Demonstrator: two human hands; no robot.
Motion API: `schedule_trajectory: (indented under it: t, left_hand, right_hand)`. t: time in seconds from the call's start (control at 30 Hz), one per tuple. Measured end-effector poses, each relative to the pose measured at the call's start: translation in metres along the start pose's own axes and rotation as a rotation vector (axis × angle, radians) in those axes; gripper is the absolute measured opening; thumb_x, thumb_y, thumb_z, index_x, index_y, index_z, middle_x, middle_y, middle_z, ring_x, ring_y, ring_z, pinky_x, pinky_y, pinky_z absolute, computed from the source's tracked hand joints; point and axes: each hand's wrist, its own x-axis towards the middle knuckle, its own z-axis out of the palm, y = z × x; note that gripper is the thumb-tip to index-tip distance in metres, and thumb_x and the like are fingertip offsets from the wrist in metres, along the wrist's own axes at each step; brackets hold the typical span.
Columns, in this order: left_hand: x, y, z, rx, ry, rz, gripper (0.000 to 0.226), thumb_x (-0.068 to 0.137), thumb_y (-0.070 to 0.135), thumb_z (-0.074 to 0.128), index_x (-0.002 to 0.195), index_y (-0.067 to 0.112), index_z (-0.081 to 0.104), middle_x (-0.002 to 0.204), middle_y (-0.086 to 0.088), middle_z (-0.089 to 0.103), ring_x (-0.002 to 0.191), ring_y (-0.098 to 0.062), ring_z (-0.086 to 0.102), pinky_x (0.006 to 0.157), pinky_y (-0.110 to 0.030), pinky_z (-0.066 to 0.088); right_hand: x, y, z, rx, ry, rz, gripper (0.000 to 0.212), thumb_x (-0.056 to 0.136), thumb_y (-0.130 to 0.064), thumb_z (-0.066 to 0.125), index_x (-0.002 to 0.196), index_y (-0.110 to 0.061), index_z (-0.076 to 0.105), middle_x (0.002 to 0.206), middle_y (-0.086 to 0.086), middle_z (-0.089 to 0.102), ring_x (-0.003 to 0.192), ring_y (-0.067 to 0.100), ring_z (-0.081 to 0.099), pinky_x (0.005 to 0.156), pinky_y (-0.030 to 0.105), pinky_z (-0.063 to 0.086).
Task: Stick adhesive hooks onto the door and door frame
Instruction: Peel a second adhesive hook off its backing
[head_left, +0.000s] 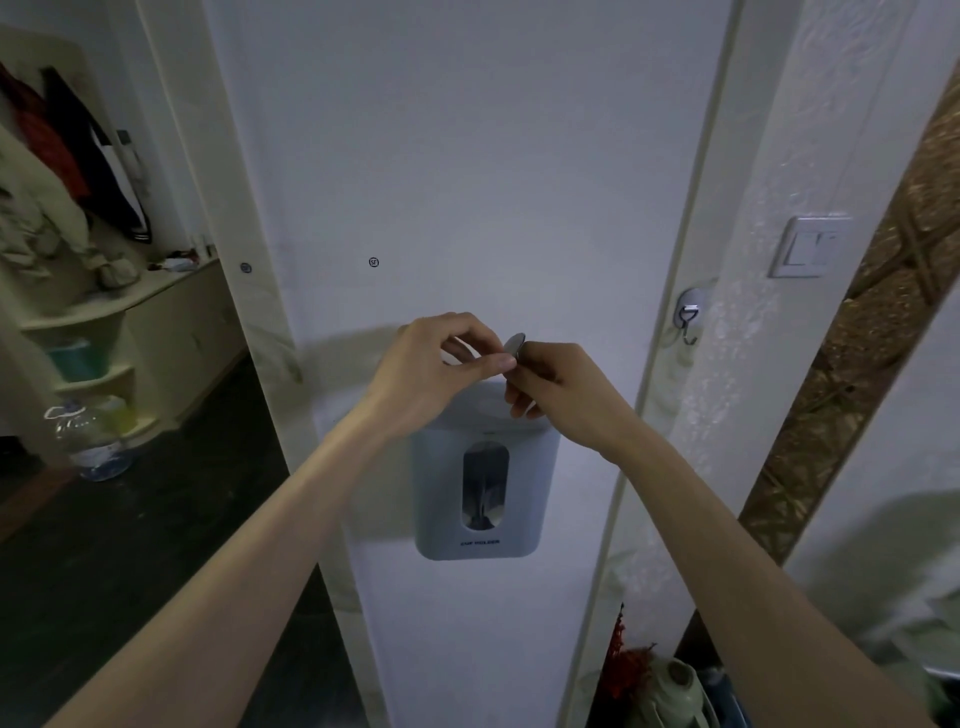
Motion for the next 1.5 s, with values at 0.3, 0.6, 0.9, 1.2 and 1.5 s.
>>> schedule_trajectory:
  t: [0.3, 0.6, 0.9, 1.2, 1.5]
  left_hand:
    - [-0.004, -0.001, -0.009, -0.104, -0.06, -0.019, 0.01, 0.093, 0.03, 0.079, 0.097, 0.02, 0.08, 0.093, 0.01, 0.081, 0.087, -0.007, 0.074, 0.089, -0.022, 0.055]
    - [-0.005, -0.007, -0.013, -0.013, -0.09, -0.017, 0.003, 0.094, 0.026, 0.077, 0.097, 0.025, 0.079, 0.096, 0.011, 0.08, 0.096, -0.01, 0.072, 0.092, -0.027, 0.053]
    - [-0.006, -0.013, -0.002, 0.108, -0.01, -0.044, 0.011, 0.105, 0.019, 0.059, 0.1, 0.018, 0.068, 0.101, 0.01, 0.075, 0.095, -0.007, 0.068, 0.08, -0.021, 0.049]
    - [-0.002, -0.043, 0.001, 0.143, 0.059, -0.284, 0.018, 0.1, 0.018, 0.063, 0.084, 0.026, 0.063, 0.077, 0.012, 0.075, 0.075, -0.018, 0.068, 0.081, -0.042, 0.058]
    - [0.0, -0.034, 0.011, 0.432, 0.041, -0.293, 0.009, 0.094, 0.027, 0.066, 0.086, 0.032, 0.067, 0.086, 0.011, 0.066, 0.096, -0.023, 0.07, 0.081, -0.036, 0.058]
  right_hand:
    - [0.0, 0.0, 0.003, -0.007, 0.005, 0.022, 0.024, 0.107, -0.018, 0.053, 0.106, -0.011, 0.075, 0.078, -0.003, 0.073, 0.066, 0.008, 0.071, 0.066, 0.02, 0.054]
    - [0.0, 0.001, 0.01, -0.043, -0.011, 0.022, 0.021, 0.106, -0.022, 0.056, 0.102, -0.014, 0.075, 0.077, 0.0, 0.075, 0.069, 0.014, 0.074, 0.077, 0.039, 0.062]
    - [-0.003, 0.002, 0.013, -0.048, -0.009, 0.024, 0.017, 0.104, -0.019, 0.058, 0.101, -0.013, 0.074, 0.075, -0.001, 0.075, 0.064, 0.011, 0.071, 0.078, 0.038, 0.062]
    - [-0.009, 0.009, 0.002, -0.051, 0.044, 0.073, 0.015, 0.103, -0.014, 0.058, 0.099, -0.009, 0.072, 0.074, -0.001, 0.073, 0.062, 0.012, 0.071, 0.082, 0.052, 0.063]
    - [-0.011, 0.01, -0.003, -0.054, 0.048, 0.125, 0.017, 0.101, -0.011, 0.057, 0.1, -0.01, 0.074, 0.072, -0.002, 0.07, 0.06, 0.011, 0.07, 0.085, 0.053, 0.062]
